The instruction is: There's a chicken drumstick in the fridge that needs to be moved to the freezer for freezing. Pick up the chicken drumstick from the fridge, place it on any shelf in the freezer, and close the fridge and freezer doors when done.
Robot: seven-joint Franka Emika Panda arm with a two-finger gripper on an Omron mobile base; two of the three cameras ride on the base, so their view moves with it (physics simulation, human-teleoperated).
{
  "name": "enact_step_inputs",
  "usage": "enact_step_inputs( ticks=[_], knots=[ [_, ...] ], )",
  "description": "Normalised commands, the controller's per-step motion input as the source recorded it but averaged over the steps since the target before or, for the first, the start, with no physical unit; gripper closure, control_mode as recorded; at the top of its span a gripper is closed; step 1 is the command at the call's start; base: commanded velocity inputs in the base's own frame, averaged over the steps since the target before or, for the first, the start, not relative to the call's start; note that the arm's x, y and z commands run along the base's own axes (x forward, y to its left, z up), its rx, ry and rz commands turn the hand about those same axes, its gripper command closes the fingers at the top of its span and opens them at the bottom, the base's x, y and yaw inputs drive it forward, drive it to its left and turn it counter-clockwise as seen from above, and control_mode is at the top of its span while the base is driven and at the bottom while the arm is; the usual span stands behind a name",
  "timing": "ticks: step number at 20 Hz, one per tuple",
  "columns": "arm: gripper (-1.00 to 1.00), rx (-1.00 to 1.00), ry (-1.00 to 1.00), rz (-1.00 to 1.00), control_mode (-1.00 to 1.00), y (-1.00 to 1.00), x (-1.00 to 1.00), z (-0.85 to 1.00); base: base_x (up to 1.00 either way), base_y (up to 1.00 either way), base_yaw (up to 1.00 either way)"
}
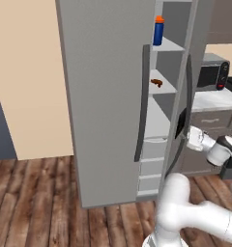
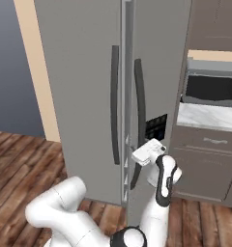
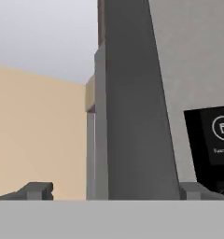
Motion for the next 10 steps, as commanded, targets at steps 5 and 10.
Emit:
enact_step_inputs(
  ticks=[5, 10],
  knots=[
    [-1.0, 0.06, 0.01, -0.43, -1.0, 1.0, -0.43, 0.0, 0.0, 0.0, 0.0],
    [-1.0, -0.02, 0.03, -0.46, -1.0, 0.87, 0.01, 0.25, 0.0, 0.0, 0.0]
  ],
)
